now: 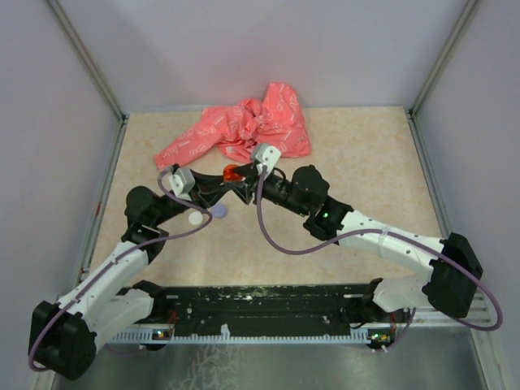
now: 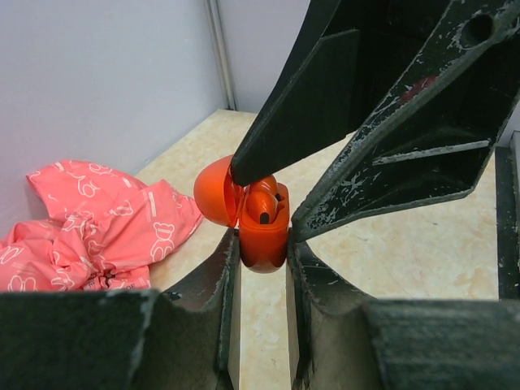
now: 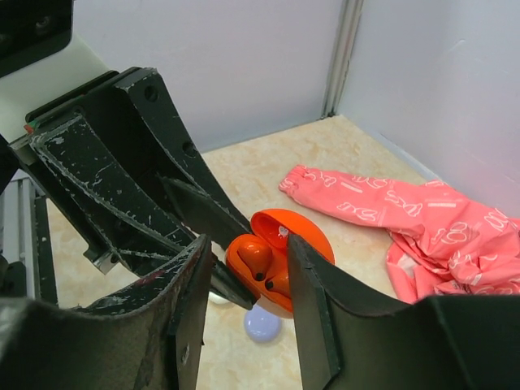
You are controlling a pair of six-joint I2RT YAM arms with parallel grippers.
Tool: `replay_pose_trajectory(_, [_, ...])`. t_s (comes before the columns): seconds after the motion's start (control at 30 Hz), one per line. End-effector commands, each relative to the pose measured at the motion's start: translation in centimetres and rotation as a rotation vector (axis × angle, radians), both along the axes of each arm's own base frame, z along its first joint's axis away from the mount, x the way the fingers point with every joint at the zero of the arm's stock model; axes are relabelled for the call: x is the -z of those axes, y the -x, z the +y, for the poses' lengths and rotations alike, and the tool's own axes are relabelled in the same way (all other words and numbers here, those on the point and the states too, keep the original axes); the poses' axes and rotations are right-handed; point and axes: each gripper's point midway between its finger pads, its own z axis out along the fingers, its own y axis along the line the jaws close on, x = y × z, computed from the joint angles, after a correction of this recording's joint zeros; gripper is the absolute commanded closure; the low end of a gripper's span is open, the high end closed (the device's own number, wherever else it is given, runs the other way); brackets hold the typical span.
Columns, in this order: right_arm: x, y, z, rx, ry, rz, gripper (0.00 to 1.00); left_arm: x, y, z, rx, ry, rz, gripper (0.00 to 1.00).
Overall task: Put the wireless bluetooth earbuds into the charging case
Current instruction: Place the earbud in the charging case, then close the charging case.
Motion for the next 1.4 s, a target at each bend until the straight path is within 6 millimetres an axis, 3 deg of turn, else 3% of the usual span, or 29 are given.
replay_pose_trajectory(0.0, [-4.1, 0.4, -0.4, 0.000, -0.060, -0.063, 0.56, -1.2, 0.4, 0.2, 0.003, 0.021, -0.041, 1.00])
replay_pose_trajectory(0.33, [-6.2, 0.9, -2.4, -0.007, 0.062, -0.074, 0.45, -0.9, 0.4, -0.1, 0.022, 0.011, -0.026, 1.00])
replay_pose_trajectory(0.77, [-4.4, -0.1, -3.4, -0.287, 0.084, 0.194, 0.36, -0.9, 2.4, -1.2, 0.165, -0.026, -0.077, 1.00])
replay_pose_trajectory(1.07, [-2.0, 1.3, -1.7, -0.478, 0.120, 0.320, 0.35, -1.0, 3.3, -1.4, 0.209, -0.032, -0.111, 1.00])
replay_pose_trajectory(1.37, [-2.6, 4.0, -2.1, -0.618, 0.122, 0.300, 0.39, -0.8, 2.5, -1.3, 0.182, -0.034, -0.074, 1.00])
